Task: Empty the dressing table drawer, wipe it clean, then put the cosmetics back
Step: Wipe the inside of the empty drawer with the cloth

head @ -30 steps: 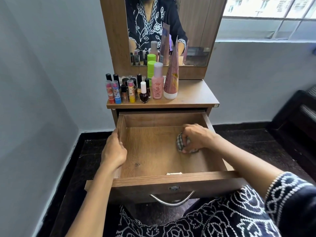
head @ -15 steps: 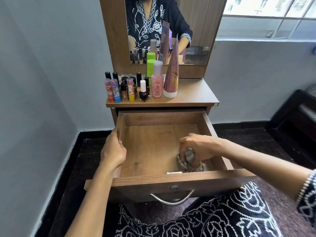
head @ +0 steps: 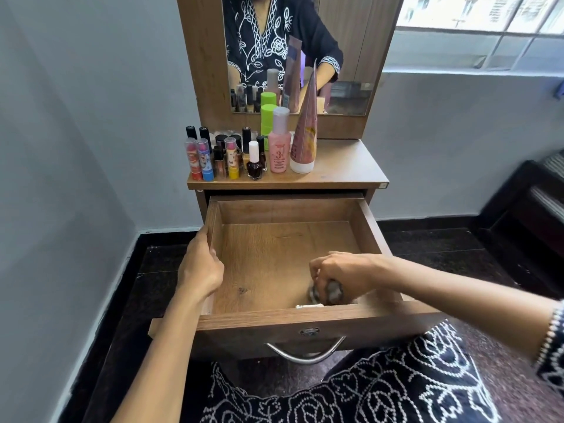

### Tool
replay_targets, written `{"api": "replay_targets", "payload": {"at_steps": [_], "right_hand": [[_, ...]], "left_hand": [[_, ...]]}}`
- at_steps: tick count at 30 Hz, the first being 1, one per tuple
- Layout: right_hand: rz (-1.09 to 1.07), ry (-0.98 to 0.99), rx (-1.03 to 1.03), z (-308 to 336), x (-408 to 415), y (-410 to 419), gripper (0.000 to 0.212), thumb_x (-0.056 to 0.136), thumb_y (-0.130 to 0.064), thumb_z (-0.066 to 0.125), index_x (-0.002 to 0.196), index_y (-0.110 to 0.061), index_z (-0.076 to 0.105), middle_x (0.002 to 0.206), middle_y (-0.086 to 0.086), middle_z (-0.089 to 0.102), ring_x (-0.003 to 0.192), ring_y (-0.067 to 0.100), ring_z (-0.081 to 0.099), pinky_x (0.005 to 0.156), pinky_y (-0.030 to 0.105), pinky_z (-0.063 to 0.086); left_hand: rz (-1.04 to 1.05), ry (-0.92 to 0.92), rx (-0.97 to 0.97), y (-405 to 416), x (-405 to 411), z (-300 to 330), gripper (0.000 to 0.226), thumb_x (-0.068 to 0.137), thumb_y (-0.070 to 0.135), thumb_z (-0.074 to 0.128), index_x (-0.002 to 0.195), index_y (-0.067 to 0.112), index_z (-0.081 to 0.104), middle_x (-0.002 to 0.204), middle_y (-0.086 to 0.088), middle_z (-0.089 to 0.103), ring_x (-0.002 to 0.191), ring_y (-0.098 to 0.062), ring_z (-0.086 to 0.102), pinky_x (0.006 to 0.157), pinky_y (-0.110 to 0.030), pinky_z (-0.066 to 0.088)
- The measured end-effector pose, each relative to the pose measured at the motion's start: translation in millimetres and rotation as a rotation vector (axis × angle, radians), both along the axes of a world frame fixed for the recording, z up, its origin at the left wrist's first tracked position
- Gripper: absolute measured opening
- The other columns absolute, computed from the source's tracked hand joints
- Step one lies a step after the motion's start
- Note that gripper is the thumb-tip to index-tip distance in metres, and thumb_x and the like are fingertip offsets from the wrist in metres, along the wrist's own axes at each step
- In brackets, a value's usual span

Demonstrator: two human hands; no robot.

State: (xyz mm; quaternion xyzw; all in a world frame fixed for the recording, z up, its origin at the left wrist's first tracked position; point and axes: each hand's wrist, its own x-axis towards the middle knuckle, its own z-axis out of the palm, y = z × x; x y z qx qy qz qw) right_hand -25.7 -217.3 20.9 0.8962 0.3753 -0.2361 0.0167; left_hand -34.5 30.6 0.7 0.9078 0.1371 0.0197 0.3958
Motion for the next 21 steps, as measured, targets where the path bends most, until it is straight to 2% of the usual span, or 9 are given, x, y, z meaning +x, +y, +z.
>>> {"api": "replay_targets", "payload": {"at_steps": [2, 3, 5, 6, 10, 14, 17, 19, 21], "right_hand": [[0.010, 0.013, -0.101, 5.9, 6.8, -7.8, 0.037, 0.061, -0.009, 0.078, 0.094, -0.025, 0.075, 0.106, -0.006, 0.055, 0.090, 0.001, 0.043, 0.086, 0.022, 0.032], [0.009, 0.004, -0.130, 8.3, 12.0, -9.7, 0.036, 0.059, -0.011, 0.080, 0.092, -0.026, 0.075, 0.105, -0.007, 0.054, 0.090, 0.001, 0.040, 0.080, 0.017, 0.028], [-0.029, -0.048, -0.152, 10.8, 26.2, -11.3, 0.036, 0.058, -0.011, 0.082, 0.091, -0.025, 0.075, 0.108, -0.006, 0.050, 0.097, 0.009, 0.045, 0.072, 0.011, 0.021], [-0.055, -0.078, -0.150, 11.8, 34.4, -11.3, 0.037, 0.058, -0.011, 0.083, 0.091, -0.025, 0.075, 0.110, -0.004, 0.049, 0.103, 0.013, 0.046, 0.073, 0.011, 0.022], [-0.156, -0.104, -0.088, 15.1, 58.3, -4.0, 0.043, 0.054, -0.012, 0.086, 0.094, -0.025, 0.075, 0.120, 0.002, 0.048, 0.111, 0.018, 0.047, 0.089, 0.022, 0.041], [-0.173, -0.102, -0.074, 14.6, 55.1, -2.4, 0.043, 0.056, -0.013, 0.085, 0.097, -0.025, 0.075, 0.102, -0.005, 0.046, 0.103, 0.019, 0.050, 0.082, 0.026, 0.046], [-0.069, -0.030, -0.106, 7.9, 29.0, -10.9, 0.038, 0.056, -0.021, 0.085, 0.090, -0.031, 0.075, 0.087, -0.015, 0.035, 0.087, 0.010, 0.045, 0.077, 0.023, 0.034], [-0.004, -0.005, -0.113, 1.5, 11.8, -21.4, 0.032, 0.060, -0.019, 0.081, 0.089, -0.031, 0.074, 0.091, -0.014, 0.035, 0.085, 0.003, 0.037, 0.081, 0.022, 0.026], [0.025, -0.009, -0.117, -0.1, 5.7, -30.1, 0.031, 0.065, -0.014, 0.076, 0.091, -0.031, 0.074, 0.096, -0.013, 0.036, 0.085, 0.000, 0.029, 0.076, 0.013, 0.020]], "left_hand": [[-0.002, 0.001, 0.006, 0.5, -0.3, -0.1, 0.055, 0.097, 0.005, 0.036, 0.147, 0.018, 0.018, 0.151, -0.008, 0.027, 0.135, -0.029, 0.033, 0.106, -0.037, 0.033], [-0.006, 0.003, 0.010, 1.0, 0.1, -0.3, 0.055, 0.097, 0.005, 0.036, 0.147, 0.017, 0.018, 0.151, -0.009, 0.027, 0.135, -0.029, 0.033, 0.106, -0.037, 0.032], [-0.008, 0.008, 0.012, 1.8, 0.7, -0.8, 0.054, 0.097, 0.005, 0.035, 0.147, 0.017, 0.018, 0.151, -0.009, 0.027, 0.135, -0.029, 0.032, 0.106, -0.037, 0.031], [-0.008, 0.008, 0.012, 1.8, 0.8, -0.7, 0.054, 0.097, 0.005, 0.035, 0.147, 0.017, 0.018, 0.151, -0.009, 0.027, 0.136, -0.028, 0.032, 0.106, -0.037, 0.031], [-0.012, 0.003, 0.019, 1.4, 2.2, 1.1, 0.054, 0.097, 0.006, 0.035, 0.147, 0.017, 0.019, 0.150, -0.009, 0.029, 0.135, -0.028, 0.033, 0.106, -0.036, 0.032], [-0.008, 0.005, 0.015, 1.3, 4.4, 1.6, 0.054, 0.097, 0.005, 0.036, 0.147, 0.017, 0.019, 0.150, -0.010, 0.029, 0.135, -0.029, 0.032, 0.106, -0.037, 0.032], [-0.011, 0.010, 0.018, 1.1, 3.6, 0.5, 0.055, 0.097, 0.005, 0.036, 0.147, 0.018, 0.018, 0.151, -0.009, 0.028, 0.136, -0.028, 0.032, 0.107, -0.037, 0.031], [-0.011, 0.010, 0.021, 1.2, 4.4, 0.2, 0.056, 0.096, 0.004, 0.037, 0.147, 0.018, 0.018, 0.151, -0.009, 0.028, 0.136, -0.028, 0.032, 0.107, -0.037, 0.031], [-0.012, 0.013, 0.025, 0.6, 4.4, 0.7, 0.056, 0.096, 0.005, 0.037, 0.147, 0.018, 0.017, 0.151, -0.009, 0.028, 0.136, -0.028, 0.032, 0.107, -0.038, 0.032]]}}
